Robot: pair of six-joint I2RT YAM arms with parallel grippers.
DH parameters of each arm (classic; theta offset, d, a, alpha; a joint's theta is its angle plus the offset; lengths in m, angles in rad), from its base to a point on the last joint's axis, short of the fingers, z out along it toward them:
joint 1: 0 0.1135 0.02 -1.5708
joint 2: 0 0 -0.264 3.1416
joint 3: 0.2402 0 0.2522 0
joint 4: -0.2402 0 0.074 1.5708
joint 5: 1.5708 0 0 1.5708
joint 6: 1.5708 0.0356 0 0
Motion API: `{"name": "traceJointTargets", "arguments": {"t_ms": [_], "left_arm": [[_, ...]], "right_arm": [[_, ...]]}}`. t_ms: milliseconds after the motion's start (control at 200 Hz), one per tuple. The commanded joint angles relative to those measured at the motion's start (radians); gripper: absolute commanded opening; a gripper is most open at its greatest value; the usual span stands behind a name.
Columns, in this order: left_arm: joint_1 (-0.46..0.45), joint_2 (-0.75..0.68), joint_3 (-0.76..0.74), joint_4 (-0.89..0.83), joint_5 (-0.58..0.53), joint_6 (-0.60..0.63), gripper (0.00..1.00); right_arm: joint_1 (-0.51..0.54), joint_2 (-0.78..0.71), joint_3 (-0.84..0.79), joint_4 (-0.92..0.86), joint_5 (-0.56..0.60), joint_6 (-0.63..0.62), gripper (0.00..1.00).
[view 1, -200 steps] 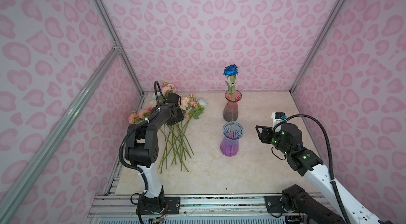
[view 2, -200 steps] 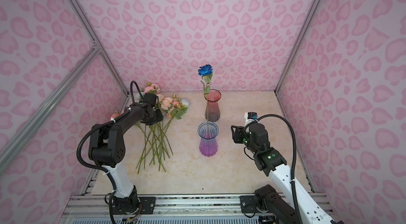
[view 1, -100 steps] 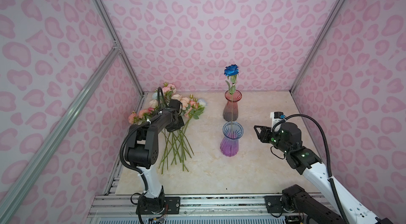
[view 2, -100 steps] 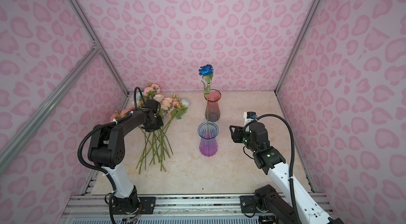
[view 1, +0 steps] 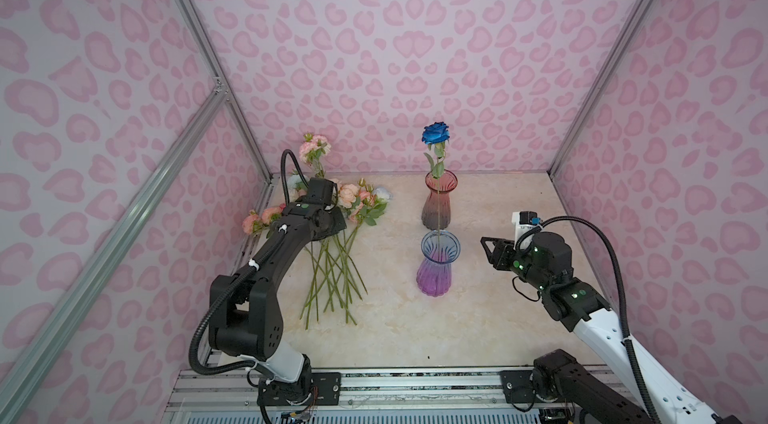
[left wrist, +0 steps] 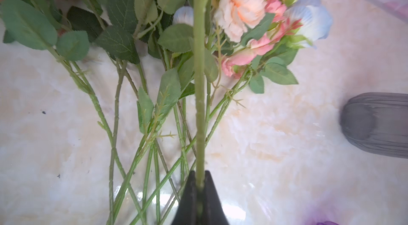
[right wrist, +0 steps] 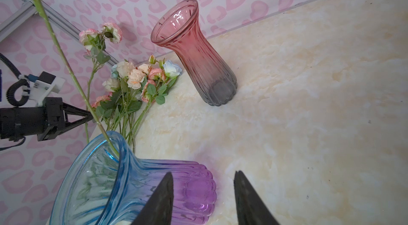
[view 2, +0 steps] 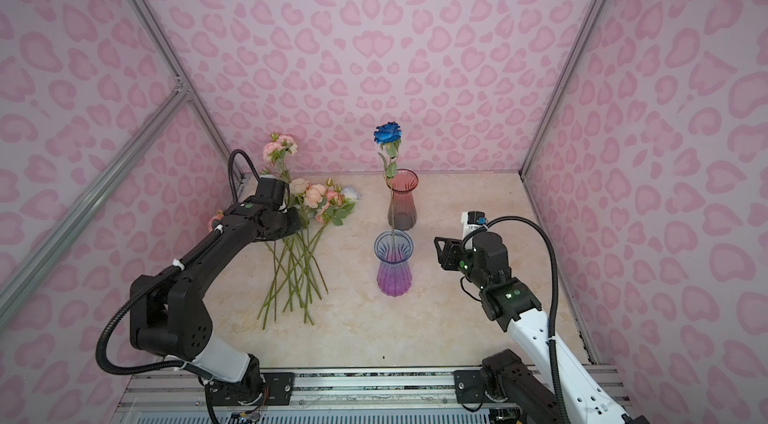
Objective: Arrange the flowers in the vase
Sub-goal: 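Lift the pink carnations with the left gripper toward the pink-red vase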
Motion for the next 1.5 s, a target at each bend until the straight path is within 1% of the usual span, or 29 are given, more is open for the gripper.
{"name": "traceJointTargets", "arguments": {"t_ms": [0,105,190,265,310,360,385,425,505,580,740,875,985,1195,1335,1495], "left_arm": [[-0.001,-0.091,0.013,-0.027,0.015,0.038,0.04],[-0.013,-0.204,0.004,-0.018,0.042,0.06,0.04],[-0.042,-0.314,-0.022,0.04,0.054,0.081,0.04],[-0.09,-0.402,-0.042,0.116,0.052,0.099,0.04],[-0.133,-0.45,-0.054,0.166,0.02,0.104,0.04],[-0.175,-0.489,-0.057,0.214,0.024,0.124,0.04],[-0.2,-0.507,-0.059,0.232,0.004,0.128,0.04],[-0.235,-0.537,-0.068,0.267,-0.028,0.128,0.04],[-0.281,-0.589,-0.099,0.342,-0.044,0.125,0.04],[-0.322,-0.624,-0.126,0.405,-0.051,0.133,0.04],[-0.414,-0.616,-0.102,0.441,-0.079,0.183,0.04],[-0.522,-0.589,-0.062,0.459,-0.172,0.257,0.04],[-0.574,-0.573,-0.042,0.491,-0.197,0.294,0.04],[-0.692,-0.526,-0.012,0.551,-0.285,0.401,0.04],[-0.755,-0.506,-0.027,0.636,-0.34,0.472,0.04],[-0.788,-0.481,-0.071,0.766,-0.337,0.513,0.03]], "right_arm": [[0.0,-0.002,-0.003,0.029,-0.008,0.007,0.46],[0.001,-0.003,-0.003,0.032,-0.011,0.008,0.46],[0.001,-0.005,-0.012,0.044,-0.015,0.013,0.46],[0.0,-0.005,-0.025,0.071,-0.035,0.02,0.46],[0.0,-0.005,-0.035,0.091,-0.052,0.026,0.47],[0.001,-0.011,-0.043,0.105,-0.062,0.032,0.47],[0.0,-0.016,-0.046,0.111,-0.063,0.03,0.47],[0.001,-0.024,-0.045,0.11,-0.053,0.03,0.48],[0.001,-0.035,-0.03,0.092,-0.022,0.029,0.48],[0.001,-0.036,-0.018,0.081,-0.016,0.022,0.48],[0.001,-0.036,-0.022,0.076,-0.003,0.015,0.48],[0.0,-0.041,-0.017,0.065,0.005,0.011,0.48],[0.001,-0.043,-0.009,0.061,0.003,0.01,0.48],[0.001,-0.036,-0.005,0.055,0.004,0.012,0.48],[0.001,-0.036,-0.008,0.051,0.006,0.012,0.48],[0.0,-0.033,0.007,0.037,0.016,0.006,0.48]]}}
